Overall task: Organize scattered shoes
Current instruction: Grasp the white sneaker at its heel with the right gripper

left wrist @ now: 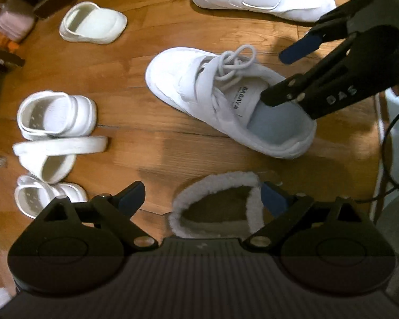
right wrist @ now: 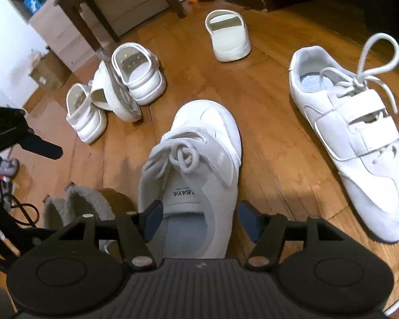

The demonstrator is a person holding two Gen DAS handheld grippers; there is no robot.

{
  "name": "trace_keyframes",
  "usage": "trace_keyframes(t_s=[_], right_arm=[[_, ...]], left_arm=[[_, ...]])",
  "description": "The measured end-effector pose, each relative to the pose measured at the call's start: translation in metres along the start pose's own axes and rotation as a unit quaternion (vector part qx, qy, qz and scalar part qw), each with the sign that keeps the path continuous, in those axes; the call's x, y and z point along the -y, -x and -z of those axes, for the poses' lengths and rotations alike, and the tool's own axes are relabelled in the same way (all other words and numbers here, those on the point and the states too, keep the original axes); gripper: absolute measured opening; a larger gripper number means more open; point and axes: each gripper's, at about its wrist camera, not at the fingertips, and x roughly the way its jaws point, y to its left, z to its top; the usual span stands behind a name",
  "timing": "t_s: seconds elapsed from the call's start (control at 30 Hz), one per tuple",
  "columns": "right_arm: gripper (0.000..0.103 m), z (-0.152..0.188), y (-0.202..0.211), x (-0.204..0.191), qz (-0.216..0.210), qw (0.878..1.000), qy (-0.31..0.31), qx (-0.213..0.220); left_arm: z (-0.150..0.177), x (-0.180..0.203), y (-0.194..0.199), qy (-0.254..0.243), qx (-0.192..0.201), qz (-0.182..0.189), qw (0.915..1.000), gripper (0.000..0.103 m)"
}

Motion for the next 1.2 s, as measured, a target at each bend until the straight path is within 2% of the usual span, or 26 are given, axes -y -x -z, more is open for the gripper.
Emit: trace_keyframes(t_s=[0.1, 0.17, 0.23, 0.37, 0.43, 0.47, 0.53, 0.63, 0.7, 0.8, 0.9, 1.03, 1.1, 1.13, 1.2], right_arm=[[0.064, -0.006, -0.010, -0.009, 0.008, 0.999, 0.031, -0.004], [0.069, -0.010, -0.017, -0.014, 0.018, 0.999, 0.042, -0.004], [0.069, -0.012, -0.024, -0.016, 0.024, 0.998, 0.050, -0.010], [0.068, -0.013, -0.038, -0.012, 0.025, 0.998, 0.048, -0.016], [0.063, -0.015, -0.045, -0.003, 0.010, 1.000, 0.022, -0.013], [0.057, -0.016, -0.047, 0.001, 0.002, 1.000, 0.006, -0.012], [0.056, -0.019, -0.049, 0.010, -0.014, 0.999, -0.032, -0.011], [0.050, -0.018, -0.047, 0.014, -0.012, 0.999, -0.051, 0.001], [0.041, -0.016, -0.042, 0.013, -0.003, 0.998, -0.060, 0.009], [0.037, -0.015, -0.033, 0.023, -0.010, 0.993, -0.116, 0.015], [0.037, -0.010, -0.027, 0.043, -0.033, 0.980, -0.198, 0.018], [0.037, 0.000, -0.023, 0.070, -0.084, 0.947, -0.309, 0.012], [0.037, 0.013, -0.020, 0.091, -0.132, 0.909, -0.395, 0.004], [0.037, 0.017, -0.019, 0.095, -0.140, 0.899, -0.416, 0.004], [0.037, 0.022, -0.014, 0.097, -0.143, 0.889, -0.436, 0.002]], left_arm=[[-0.002, 0.001, 0.003, -0.002, 0.002, -0.007, 1.0000, 0.095], [-0.002, 0.001, 0.004, -0.005, 0.003, -0.015, 0.9999, 0.095], [0.000, 0.001, 0.002, -0.004, -0.002, -0.030, 0.9995, 0.095], [0.003, -0.002, 0.000, 0.004, -0.010, -0.035, 0.9993, 0.095], [0.005, -0.006, 0.002, 0.019, -0.012, -0.028, 0.9994, 0.095], [0.005, -0.007, 0.003, 0.021, -0.012, -0.026, 0.9994, 0.095], [0.007, -0.010, 0.003, 0.026, -0.014, -0.029, 0.9991, 0.095], [0.008, -0.014, 0.001, 0.036, -0.022, -0.037, 0.9984, 0.095], [0.009, -0.018, -0.001, 0.047, -0.026, -0.035, 0.9979, 0.095], [0.008, -0.021, 0.000, 0.061, -0.022, -0.022, 0.9976, 0.095], [0.003, -0.024, 0.005, 0.087, 0.003, 0.002, 0.9962, 0.095], [-0.003, -0.023, 0.003, 0.094, 0.006, -0.008, 0.9955, 0.095], [-0.005, -0.022, 0.004, 0.089, 0.012, -0.017, 0.9958, 0.095], [-0.006, -0.022, 0.006, 0.086, 0.016, -0.022, 0.9959, 0.095], [-0.007, -0.024, 0.007, 0.085, 0.019, -0.026, 0.9959, 0.095]])
